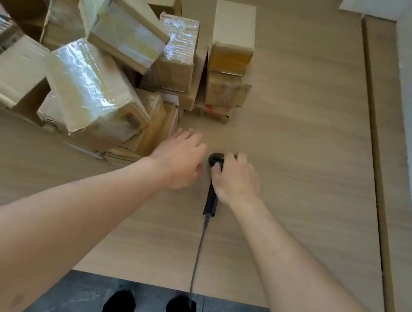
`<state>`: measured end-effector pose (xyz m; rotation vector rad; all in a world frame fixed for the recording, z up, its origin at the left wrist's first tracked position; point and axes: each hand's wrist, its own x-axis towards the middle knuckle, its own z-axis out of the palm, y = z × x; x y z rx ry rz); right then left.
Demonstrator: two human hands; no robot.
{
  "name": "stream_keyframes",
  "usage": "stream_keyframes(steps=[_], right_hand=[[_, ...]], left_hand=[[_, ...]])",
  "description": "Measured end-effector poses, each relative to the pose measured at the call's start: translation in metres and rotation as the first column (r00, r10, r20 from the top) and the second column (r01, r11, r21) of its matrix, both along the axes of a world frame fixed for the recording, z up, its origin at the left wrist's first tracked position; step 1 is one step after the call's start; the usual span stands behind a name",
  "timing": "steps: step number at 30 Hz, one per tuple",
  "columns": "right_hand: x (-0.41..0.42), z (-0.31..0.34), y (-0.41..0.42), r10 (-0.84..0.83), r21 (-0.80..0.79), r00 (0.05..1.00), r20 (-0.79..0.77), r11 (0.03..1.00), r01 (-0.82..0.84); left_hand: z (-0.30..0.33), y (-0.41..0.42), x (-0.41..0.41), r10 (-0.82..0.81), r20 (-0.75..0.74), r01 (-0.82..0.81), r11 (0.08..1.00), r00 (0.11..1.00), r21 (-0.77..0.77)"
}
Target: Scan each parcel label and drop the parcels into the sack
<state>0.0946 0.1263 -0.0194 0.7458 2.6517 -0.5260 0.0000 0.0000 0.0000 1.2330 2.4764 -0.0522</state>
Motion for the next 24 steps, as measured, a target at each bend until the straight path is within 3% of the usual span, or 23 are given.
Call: stream_keyframes(steps=[3,13,17,19,24], right_hand=[[-0.008,-0.016,-0.004,-0.086,0.003,0.996,0.004,0.996,0.086],[-0.003,-0.041,-0.02,-0.095,-0.014,0.995,-0.004,0.995,0.095],[0.003,-0.042,-0.022,-0.181,-0.127,0.983,-0.041,0.976,0.175],[0.002,-0.044,-0.026,-0.363,-0.247,0.928,-0.086,0.91,0.333],[-0.006,-0.051,-0.041,-0.759,-0.528,0.649,-0.053,0.573,0.627]], left_hand=[[-0.015,0.001,-0.007,-0.023,-0.012,0.023,1.0,1.0,-0.008],[-0.031,-0.001,-0.015,-0.062,0.002,0.062,0.998,0.998,-0.019],[-0.031,-0.003,-0.013,-0.054,0.019,0.054,0.999,0.998,0.006],[-0.032,-0.004,-0.012,-0.05,0.019,0.05,0.999,0.999,0.011],[-0.035,-0.007,-0.015,-0.039,0.016,0.039,0.999,0.999,-0.002]])
